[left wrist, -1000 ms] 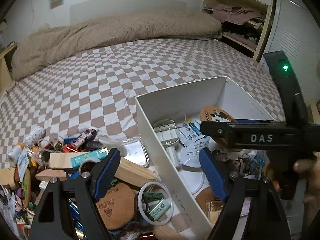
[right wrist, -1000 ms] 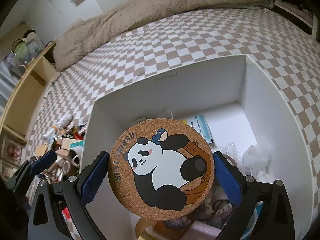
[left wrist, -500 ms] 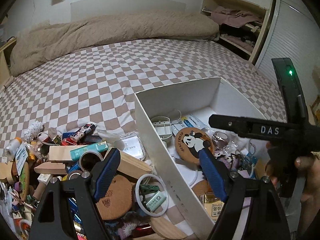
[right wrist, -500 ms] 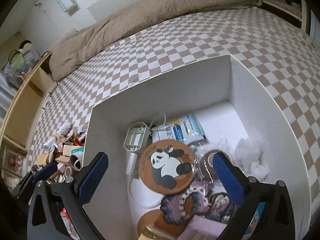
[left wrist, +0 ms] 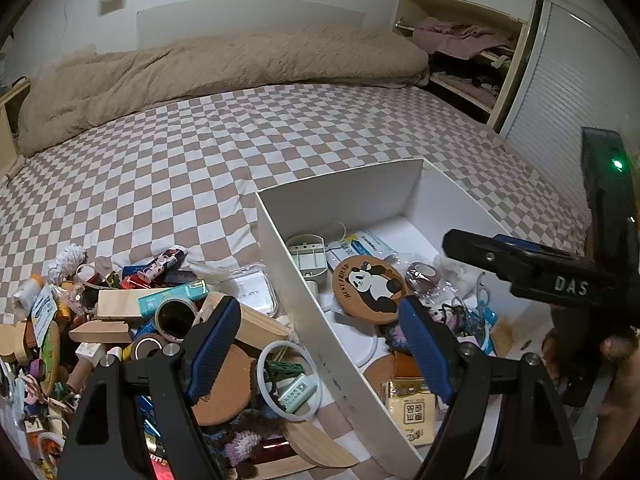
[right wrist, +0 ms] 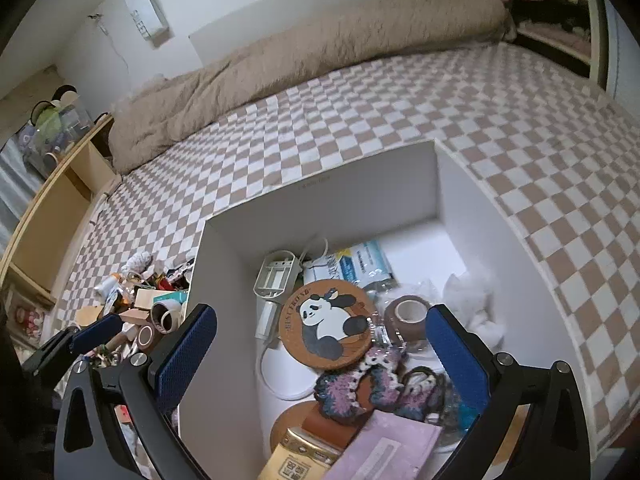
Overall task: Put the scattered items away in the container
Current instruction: 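Withdraw both open grippers up from the white box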
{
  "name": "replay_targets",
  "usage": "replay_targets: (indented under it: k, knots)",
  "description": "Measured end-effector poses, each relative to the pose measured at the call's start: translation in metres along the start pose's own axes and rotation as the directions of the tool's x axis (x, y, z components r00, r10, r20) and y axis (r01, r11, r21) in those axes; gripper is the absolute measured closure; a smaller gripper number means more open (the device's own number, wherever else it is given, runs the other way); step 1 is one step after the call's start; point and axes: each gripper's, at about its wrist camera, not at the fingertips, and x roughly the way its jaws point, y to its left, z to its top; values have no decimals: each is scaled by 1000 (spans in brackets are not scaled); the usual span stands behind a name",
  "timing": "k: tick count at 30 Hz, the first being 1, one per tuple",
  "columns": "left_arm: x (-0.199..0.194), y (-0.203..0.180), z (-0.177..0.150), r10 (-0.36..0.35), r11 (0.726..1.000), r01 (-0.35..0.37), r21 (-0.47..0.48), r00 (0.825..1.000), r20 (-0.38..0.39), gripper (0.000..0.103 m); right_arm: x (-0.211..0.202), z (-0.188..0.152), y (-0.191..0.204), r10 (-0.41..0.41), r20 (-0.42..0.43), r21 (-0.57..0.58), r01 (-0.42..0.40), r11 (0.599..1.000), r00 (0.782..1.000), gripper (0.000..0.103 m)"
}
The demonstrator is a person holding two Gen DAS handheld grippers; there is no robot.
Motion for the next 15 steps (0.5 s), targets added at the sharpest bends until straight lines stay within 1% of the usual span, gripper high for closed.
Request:
replay_targets:
  k: [6,7,8,9,13,15]
  knots:
    - [-9,0,-3,-8,1000,8,-6,1000,17,21,-28,-14,2,-25,96,-26,27,999,995,0]
    - [-11,0,-3,-9,1000,10,-8,1000,21,17,-33,-17,2,-29,110,-33,33,999,994,0]
    - [-14,0,-4,-11,1000,11,-8,1000,29,10,-37,-20,3,-34,124,-39,39,998,992,0]
    - [-16,1,-5,-13,1000,13,-8,999,39,7,-41,-22,3,-40,136,-42,46,998,990,0]
    - [-25,1,-9,-28,1000,28,-8,998,61,6,-57,-30,5,-25,178,-42,33,999,984,0]
    - [-29,2,-10,-31,999,31,-8,997,71,6,-64,-33,6,-33,193,-45,43,998,981,0]
